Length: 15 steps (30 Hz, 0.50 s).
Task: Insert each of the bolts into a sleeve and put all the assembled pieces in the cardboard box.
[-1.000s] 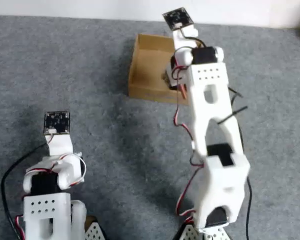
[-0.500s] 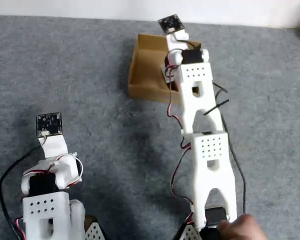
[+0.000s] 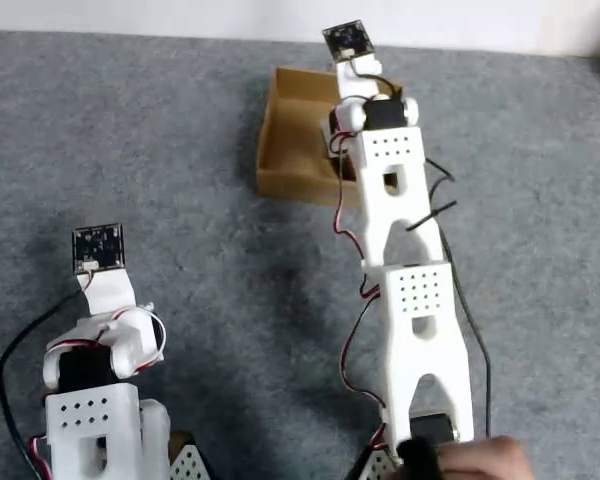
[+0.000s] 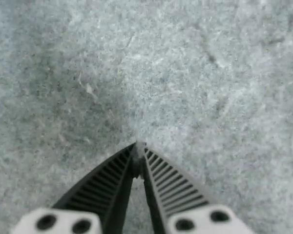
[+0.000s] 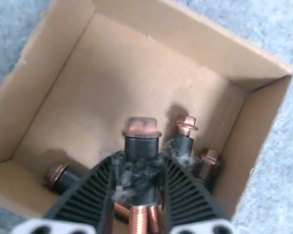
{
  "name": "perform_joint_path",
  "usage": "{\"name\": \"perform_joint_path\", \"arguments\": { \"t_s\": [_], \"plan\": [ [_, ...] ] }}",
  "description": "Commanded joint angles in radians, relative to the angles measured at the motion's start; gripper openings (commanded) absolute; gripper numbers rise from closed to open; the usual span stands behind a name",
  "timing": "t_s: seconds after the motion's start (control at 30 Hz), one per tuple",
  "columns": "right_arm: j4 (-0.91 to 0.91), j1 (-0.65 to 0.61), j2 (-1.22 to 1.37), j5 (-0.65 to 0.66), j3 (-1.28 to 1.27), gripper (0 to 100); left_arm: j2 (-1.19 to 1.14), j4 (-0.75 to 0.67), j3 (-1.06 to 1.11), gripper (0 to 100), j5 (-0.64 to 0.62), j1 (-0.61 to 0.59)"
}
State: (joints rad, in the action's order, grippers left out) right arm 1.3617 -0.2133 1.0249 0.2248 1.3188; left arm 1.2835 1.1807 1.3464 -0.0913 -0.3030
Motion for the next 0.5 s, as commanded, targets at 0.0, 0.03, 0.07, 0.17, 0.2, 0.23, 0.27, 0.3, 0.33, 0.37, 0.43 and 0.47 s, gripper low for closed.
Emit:
{"name": "perform_joint_path", "arguments": {
  "t_s": [0.0,0.03,0.07,0.17,0.2,0.23,0.27,0.3,0.33,0.37,0.43,0.47],
  "plan": [
    [-0.002,0.013,-0.033,-0.018,0.056,23.5,0.015,-0.023,-0.007,1,-0.008,-0.015],
    [0.012,0.015,-0.033,-0.018,0.056,31.3,0.015,-0.023,-0.007,1,-0.008,-0.015],
    [0.028,0.015,-0.033,-0.018,0.056,38.4,0.015,-0.025,-0.007,1,-0.008,-0.015],
    [0.099,0.013,-0.038,-0.014,0.058,41.8,0.015,-0.025,-0.007,1,-0.008,-0.015],
    [0.114,0.013,-0.045,-0.014,0.064,40.7,0.015,-0.025,-0.007,1,-0.008,-0.015],
    [0.130,0.013,-0.053,-0.014,0.076,39.9,0.015,-0.025,-0.007,1,-0.008,-0.015],
    [0.140,0.013,-0.061,-0.014,0.088,39.6,0.015,-0.025,-0.007,1,-0.008,-0.015],
    [0.153,0.015,-0.073,-0.014,0.105,39.5,0.015,-0.025,-0.007,1,-0.008,-0.015],
    [0.166,0.015,-0.082,-0.014,0.122,39.5,0.015,-0.025,-0.007,1,-0.008,-0.015],
    [0.188,0.015,-0.093,-0.014,0.151,39.5,0.015,-0.025,-0.008,1,-0.008,-0.015],
    [0.249,0.005,-0.119,-0.014,0.213,39.5,0.015,-0.028,-0.016,1,-0.008,-0.015],
    [0.286,-0.005,-0.131,-0.014,0.243,39.4,0.015,-0.040,-0.024,1,-0.008,-0.015]
  ]
}}
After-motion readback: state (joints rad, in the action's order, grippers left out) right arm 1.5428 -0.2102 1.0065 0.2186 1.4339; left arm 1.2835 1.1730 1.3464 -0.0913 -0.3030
